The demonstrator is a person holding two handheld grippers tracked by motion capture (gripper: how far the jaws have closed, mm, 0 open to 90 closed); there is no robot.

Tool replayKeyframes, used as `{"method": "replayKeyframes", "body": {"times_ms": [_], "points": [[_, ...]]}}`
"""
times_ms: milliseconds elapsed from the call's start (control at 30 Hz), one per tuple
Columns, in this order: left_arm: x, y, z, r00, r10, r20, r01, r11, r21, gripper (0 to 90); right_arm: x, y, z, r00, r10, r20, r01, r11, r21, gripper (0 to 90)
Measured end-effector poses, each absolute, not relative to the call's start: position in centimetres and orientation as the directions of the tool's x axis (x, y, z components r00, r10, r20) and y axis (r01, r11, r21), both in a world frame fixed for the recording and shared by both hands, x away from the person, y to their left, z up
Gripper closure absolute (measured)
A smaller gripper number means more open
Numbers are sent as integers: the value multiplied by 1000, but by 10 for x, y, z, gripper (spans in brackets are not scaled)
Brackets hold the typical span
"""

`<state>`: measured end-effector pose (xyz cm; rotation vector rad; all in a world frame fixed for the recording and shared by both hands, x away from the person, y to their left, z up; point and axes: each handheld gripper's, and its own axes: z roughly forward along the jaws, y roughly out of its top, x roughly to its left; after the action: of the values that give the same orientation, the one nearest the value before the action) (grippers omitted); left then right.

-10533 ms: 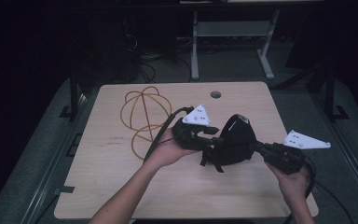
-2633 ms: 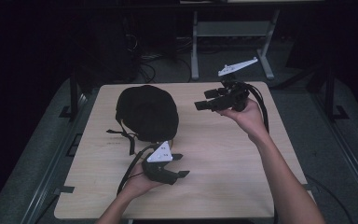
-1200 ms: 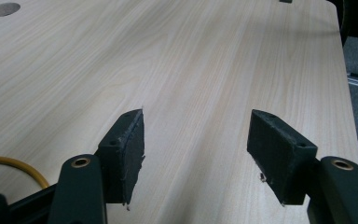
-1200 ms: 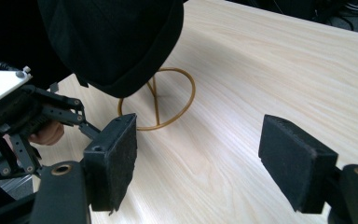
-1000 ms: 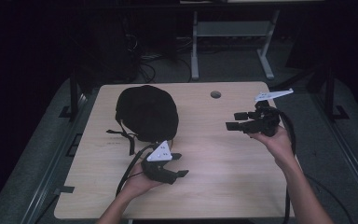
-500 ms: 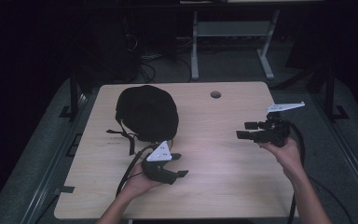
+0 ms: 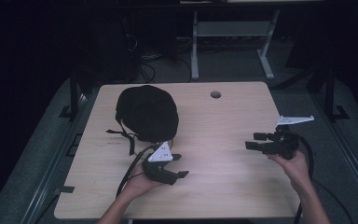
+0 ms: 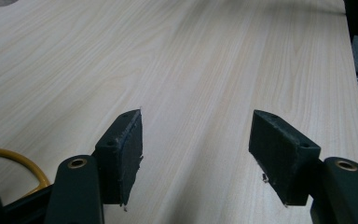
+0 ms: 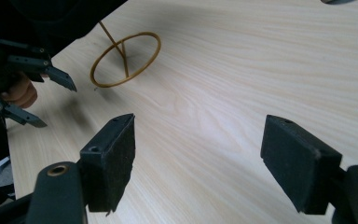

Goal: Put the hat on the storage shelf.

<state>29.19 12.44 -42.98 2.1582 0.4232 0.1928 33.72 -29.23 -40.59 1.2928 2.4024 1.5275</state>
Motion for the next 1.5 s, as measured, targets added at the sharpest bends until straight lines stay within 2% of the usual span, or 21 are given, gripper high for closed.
{"method": "replayKeyframes", "body": {"times_ms": [1267,1500], "points": [[290,123,-434,931,363,-19,231,-549,803,343,267,-326,-448,-612,686,393,645,146,750,253],[290,123,-432,931,365,-22,232,-542,808,343,258,-324,-450,-628,691,358,625,173,761,242]]}}
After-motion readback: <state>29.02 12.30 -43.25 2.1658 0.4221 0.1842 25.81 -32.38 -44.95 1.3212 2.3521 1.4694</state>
